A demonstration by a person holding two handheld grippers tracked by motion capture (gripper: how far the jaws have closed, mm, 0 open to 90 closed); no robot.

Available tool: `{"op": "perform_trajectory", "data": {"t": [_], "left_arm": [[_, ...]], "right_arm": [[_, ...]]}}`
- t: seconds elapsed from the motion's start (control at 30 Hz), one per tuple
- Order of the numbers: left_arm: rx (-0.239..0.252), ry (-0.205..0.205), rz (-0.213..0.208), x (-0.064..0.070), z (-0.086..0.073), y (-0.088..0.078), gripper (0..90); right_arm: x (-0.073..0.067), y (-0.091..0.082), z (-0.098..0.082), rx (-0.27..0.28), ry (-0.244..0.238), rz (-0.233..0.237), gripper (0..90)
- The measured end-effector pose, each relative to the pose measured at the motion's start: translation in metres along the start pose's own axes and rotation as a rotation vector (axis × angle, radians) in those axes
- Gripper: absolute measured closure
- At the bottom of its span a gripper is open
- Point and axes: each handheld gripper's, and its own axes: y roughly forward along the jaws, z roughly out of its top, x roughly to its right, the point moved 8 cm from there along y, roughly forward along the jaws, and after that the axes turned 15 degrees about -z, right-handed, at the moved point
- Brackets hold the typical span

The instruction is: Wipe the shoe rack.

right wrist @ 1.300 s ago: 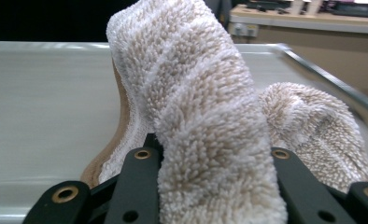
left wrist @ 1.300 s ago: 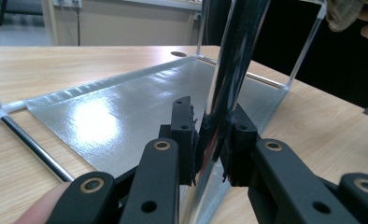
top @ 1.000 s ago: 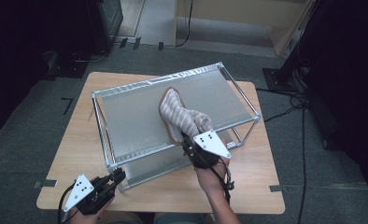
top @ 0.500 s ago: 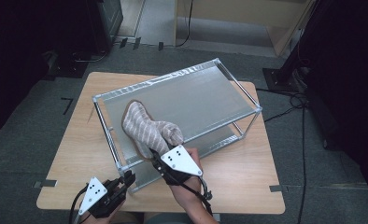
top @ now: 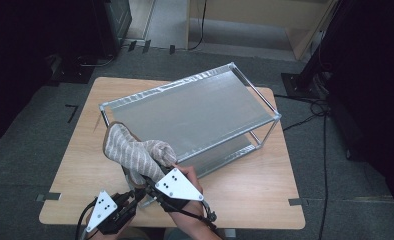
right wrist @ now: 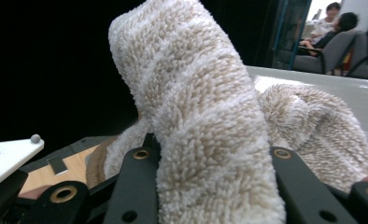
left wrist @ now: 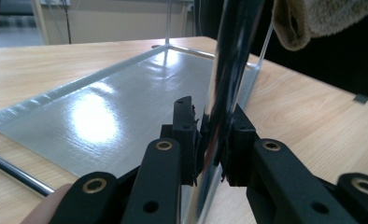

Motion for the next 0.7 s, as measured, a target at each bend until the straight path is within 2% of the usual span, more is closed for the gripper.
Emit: {"op": "perform_trajectory", "data": {"t": [0.07, 0.13, 0.3, 0.37, 0.53, 0.57, 0.6, 0.7], "left_arm": [[-0.003, -0.002, -0.002, 0.0, 0.0, 0.0, 79.7], [-0.003, -0.003, -0.004, 0.0, 0.0, 0.0, 79.7], [-0.006, -0.009, -0.002, -0.002, 0.0, -0.001, 79.8], [-0.007, -0.007, 0.0, -0.003, 0.0, -0.002, 79.7], [-0.012, -0.005, 0.005, -0.006, -0.001, -0.004, 79.7], [-0.01, -0.002, 0.003, -0.006, -0.001, -0.005, 79.8], [-0.008, -0.002, 0.001, -0.006, -0.001, -0.005, 79.8], [-0.01, 0.002, 0.0, -0.006, -0.001, -0.005, 79.8]], "right_arm": [[0.007, 0.0, 0.0, -0.003, 0.006, 0.013, 69.5], [0.014, 0.001, 0.0, -0.005, 0.005, -0.001, 69.4], [0.041, 0.004, -0.001, -0.01, -0.002, -0.069, 69.1], [0.056, 0.005, -0.001, -0.012, 0.001, -0.105, 69.0], [0.103, 0.007, -0.003, -0.036, 0.057, -0.205, 68.9], [0.11, 0.007, -0.003, -0.036, 0.062, -0.218, 68.9], [0.125, 0.006, -0.004, -0.038, 0.069, -0.249, 68.9], [0.149, 0.005, -0.005, -0.04, 0.083, -0.3, 68.8]]}}
